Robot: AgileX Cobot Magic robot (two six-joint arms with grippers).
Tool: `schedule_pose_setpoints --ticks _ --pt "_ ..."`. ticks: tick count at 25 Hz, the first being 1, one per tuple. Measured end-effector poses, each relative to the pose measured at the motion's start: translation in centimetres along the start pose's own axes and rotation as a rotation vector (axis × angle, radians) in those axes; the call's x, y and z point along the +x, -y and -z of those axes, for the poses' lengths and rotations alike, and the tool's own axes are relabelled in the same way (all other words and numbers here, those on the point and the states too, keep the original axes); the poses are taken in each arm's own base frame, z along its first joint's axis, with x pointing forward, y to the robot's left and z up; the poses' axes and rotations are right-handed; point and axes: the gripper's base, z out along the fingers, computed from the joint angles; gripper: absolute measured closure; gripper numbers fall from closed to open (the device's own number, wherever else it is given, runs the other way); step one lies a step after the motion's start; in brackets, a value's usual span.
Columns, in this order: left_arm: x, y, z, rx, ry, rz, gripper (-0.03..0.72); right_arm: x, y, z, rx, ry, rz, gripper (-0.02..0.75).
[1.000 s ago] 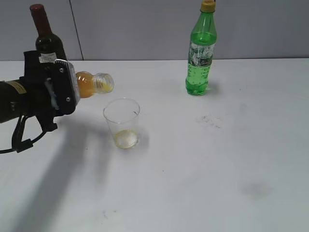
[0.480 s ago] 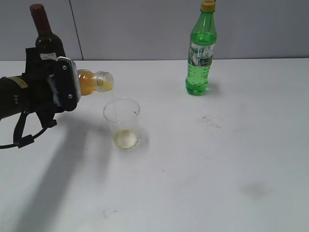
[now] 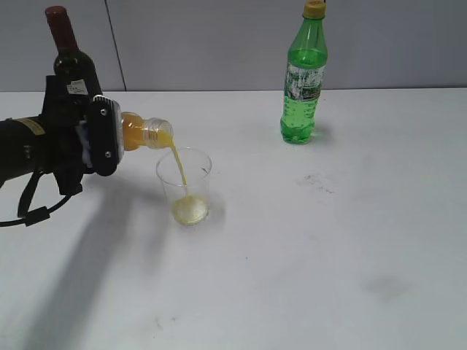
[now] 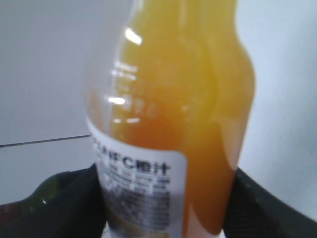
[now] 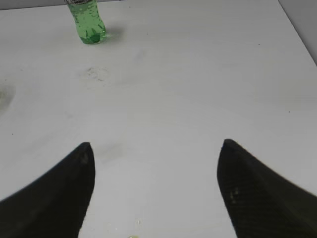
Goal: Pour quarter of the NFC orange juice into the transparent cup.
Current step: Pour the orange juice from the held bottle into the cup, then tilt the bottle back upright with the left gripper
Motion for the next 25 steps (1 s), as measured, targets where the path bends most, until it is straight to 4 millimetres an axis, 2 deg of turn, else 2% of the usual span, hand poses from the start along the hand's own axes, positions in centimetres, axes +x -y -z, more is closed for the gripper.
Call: schedule_pose_setpoints --ticks 25 --pt "-0.15 -0.5 -0.01 -0.06 0.011 -0.051 0.209 0.0 0.0 0.0 0.0 0.0 0.0 0.148"
